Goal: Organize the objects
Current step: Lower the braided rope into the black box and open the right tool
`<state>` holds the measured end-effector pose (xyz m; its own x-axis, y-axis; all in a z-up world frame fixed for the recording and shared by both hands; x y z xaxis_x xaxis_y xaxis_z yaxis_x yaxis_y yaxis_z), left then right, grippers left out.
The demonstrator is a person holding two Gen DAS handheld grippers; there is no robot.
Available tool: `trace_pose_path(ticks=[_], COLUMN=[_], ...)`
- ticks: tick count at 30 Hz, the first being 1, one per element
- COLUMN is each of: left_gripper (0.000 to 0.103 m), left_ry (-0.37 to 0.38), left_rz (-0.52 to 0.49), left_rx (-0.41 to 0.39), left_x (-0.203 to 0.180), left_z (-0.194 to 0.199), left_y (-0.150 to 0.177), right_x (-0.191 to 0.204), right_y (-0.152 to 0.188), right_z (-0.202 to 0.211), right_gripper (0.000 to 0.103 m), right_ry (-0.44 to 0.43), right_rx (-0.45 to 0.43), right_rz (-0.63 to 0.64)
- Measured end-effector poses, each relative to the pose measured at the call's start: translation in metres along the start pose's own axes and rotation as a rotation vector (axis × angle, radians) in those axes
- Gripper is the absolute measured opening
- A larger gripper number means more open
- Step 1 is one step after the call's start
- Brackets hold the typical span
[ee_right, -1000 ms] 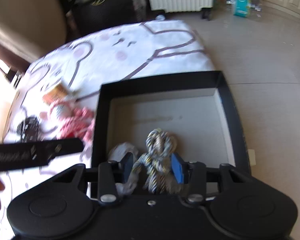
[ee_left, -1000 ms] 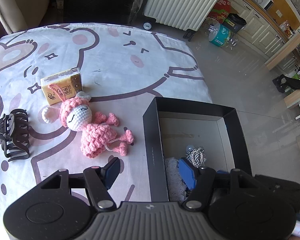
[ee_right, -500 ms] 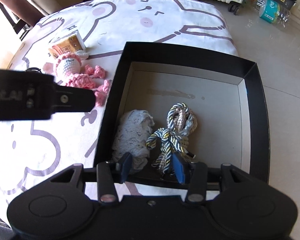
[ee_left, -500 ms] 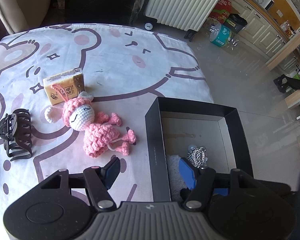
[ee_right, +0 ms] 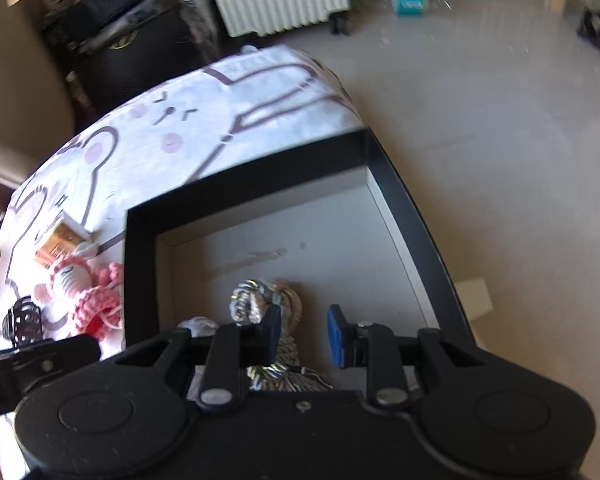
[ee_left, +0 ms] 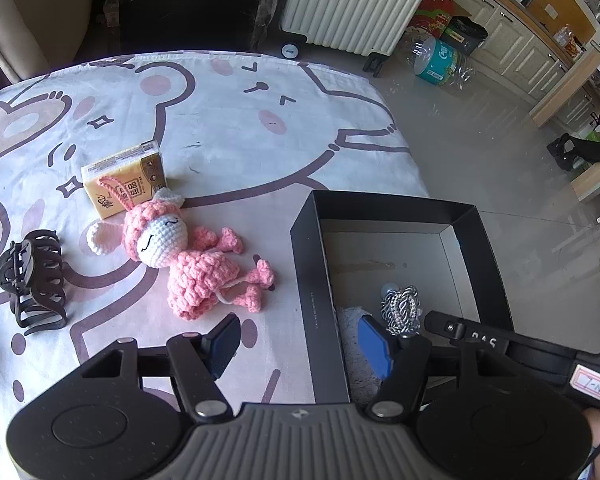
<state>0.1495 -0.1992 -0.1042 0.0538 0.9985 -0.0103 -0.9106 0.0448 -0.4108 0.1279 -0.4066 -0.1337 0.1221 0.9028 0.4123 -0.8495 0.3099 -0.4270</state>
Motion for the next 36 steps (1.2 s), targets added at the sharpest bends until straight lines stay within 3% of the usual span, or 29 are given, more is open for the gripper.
trace_pose_path(ticks=[10, 19, 27, 31, 36], left_gripper=[0.065, 0.065, 0.067, 0.075, 0.089], left_ry=[-0.026, -0.045, -0.065, -0.073, -0.093], left_rz=[-0.081, -0.098, -0.115, -0.123, -0.147], left_rx=[-0.032, -0.057, -0.081, -0.105, -0.144], left_x=[-0.009, -0.008, -0.008, -0.009, -0.010], left_z=[0.003, 0.009, 0.014, 0.019, 0.026], left_y=[0.003, 0.003, 0.005, 0.006, 0.007], right_x=[0.008, 0.027, 0.033, 0.029, 0.030], right_y=[0.009, 0.002, 0.006, 0.008, 0.012], right_z=[-0.016, 0.019, 0.044, 0.054, 0.068], right_gripper=[0.024, 0.027, 0.034, 0.037, 0.050], right_ry=[-0.020, -0.026, 0.019, 0.050, 0.085], right_rx=[0.077, -0.023, -0.072, -0.098, -0.138], right_rz=[0.044, 0.105, 0.158, 0.154, 0.180])
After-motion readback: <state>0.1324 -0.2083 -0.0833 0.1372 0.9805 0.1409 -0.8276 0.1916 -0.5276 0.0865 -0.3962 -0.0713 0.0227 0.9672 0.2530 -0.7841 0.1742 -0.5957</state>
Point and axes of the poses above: each gripper's, at about its wrist camera, not at the fingertips, and z roughly against the way its jaws point, x to its left, y to its underside, the point moved 2 cm from there along -z, roughly the way its jaws point, and after that the axes turned 15 degrees about -y, right-handed, at the moved point
